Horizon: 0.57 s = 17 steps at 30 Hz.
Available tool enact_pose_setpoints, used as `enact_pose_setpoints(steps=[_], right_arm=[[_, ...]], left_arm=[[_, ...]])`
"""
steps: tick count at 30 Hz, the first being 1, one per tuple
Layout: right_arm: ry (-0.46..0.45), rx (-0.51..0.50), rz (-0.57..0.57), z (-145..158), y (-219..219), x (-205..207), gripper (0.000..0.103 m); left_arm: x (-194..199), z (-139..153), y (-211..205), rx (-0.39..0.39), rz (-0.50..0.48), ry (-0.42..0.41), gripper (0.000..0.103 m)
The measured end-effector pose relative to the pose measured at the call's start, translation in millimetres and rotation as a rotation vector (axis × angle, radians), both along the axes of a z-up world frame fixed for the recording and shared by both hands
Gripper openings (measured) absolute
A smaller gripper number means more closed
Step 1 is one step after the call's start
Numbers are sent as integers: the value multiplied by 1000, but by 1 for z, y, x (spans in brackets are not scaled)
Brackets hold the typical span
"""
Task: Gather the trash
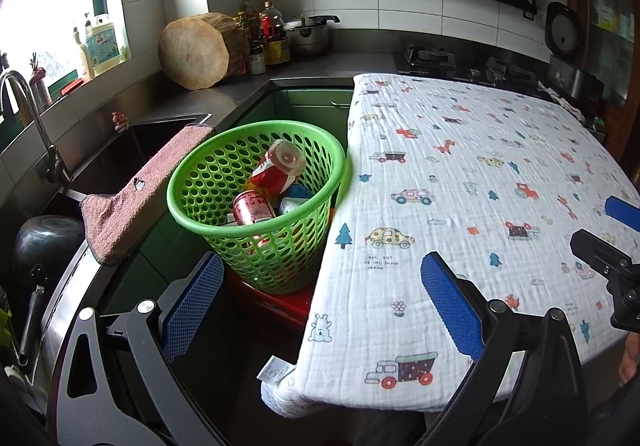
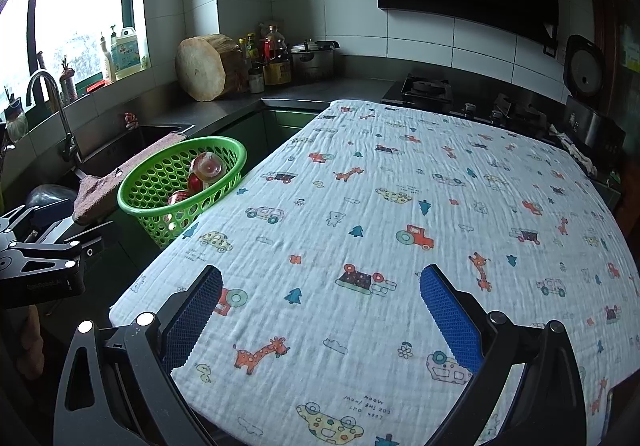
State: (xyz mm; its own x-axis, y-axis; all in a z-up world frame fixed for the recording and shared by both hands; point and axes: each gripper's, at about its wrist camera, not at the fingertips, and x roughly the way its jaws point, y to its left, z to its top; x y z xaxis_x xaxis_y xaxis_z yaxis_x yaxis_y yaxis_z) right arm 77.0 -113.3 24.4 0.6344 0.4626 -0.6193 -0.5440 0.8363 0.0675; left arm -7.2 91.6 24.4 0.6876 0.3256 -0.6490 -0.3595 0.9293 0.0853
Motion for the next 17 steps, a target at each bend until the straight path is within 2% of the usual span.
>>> enact_pose_setpoints(steps=[17], right_arm=[[4,-4,1,-2,2,0,96]], left_arm=[[0,-3,2,-7,4,0,98]])
